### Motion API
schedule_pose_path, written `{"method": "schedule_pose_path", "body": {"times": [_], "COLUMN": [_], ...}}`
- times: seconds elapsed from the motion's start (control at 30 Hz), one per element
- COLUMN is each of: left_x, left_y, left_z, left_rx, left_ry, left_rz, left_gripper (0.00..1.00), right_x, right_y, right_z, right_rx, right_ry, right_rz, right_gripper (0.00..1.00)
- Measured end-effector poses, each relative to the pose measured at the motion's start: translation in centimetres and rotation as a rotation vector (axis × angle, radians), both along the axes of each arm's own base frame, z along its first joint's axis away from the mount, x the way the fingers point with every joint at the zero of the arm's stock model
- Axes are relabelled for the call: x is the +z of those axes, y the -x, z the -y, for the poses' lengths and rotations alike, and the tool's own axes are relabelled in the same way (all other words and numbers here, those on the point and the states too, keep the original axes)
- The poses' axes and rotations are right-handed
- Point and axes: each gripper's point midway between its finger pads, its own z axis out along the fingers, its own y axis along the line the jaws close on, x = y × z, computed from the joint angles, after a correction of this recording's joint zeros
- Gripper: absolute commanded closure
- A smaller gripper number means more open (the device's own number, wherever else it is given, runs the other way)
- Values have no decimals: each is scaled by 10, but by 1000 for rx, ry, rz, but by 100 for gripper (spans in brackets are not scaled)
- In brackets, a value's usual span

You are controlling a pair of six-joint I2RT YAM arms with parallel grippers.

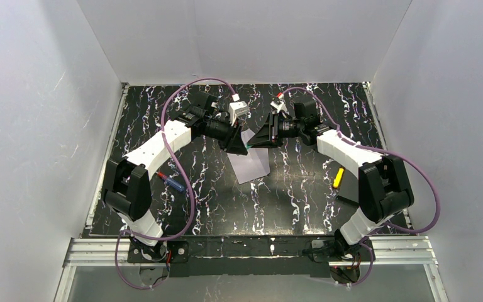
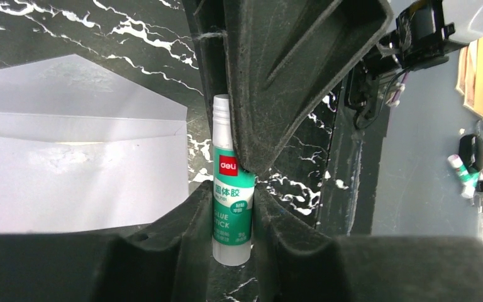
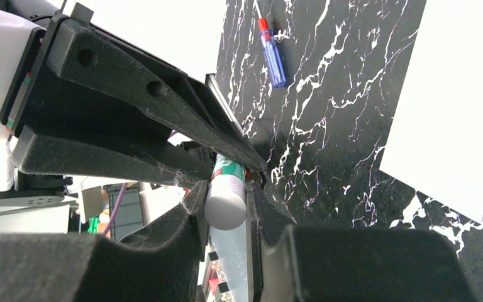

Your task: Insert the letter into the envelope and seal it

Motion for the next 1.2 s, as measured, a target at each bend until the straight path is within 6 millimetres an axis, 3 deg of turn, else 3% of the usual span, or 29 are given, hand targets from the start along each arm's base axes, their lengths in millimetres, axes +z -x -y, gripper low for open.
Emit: {"method": "schedule_pose_path", "body": {"times": [0.03,0.47,0.87,0.93,1.07,1.2], "left_x": [1,-7,1,-6,-27,-31], "left_y": [1,-3,-6,-4,-1,0], "left_z": [0,-2,-2,-11,-36,-42], "left_rx": [-1,-52,-79,-68,-23,-13], "left_ry": [3,-6,30,-9,-97,-124], "left_rz": [-4,103,189,166,98,80], "left_gripper": [100,100,100,100,100,100], "right_x": [0,-2,3,4,2,3], "right_y": [0,1,-2,-10,-39,-42], "right_z": [0,8,13,22,63,73], "right_rx": [-3,21,11,-14,-117,-114], "right_ry": [2,15,-35,-34,9,64], "right_rz": [0,14,-2,1,35,71], "right_gripper": [99,99,99,99,99,99]}}
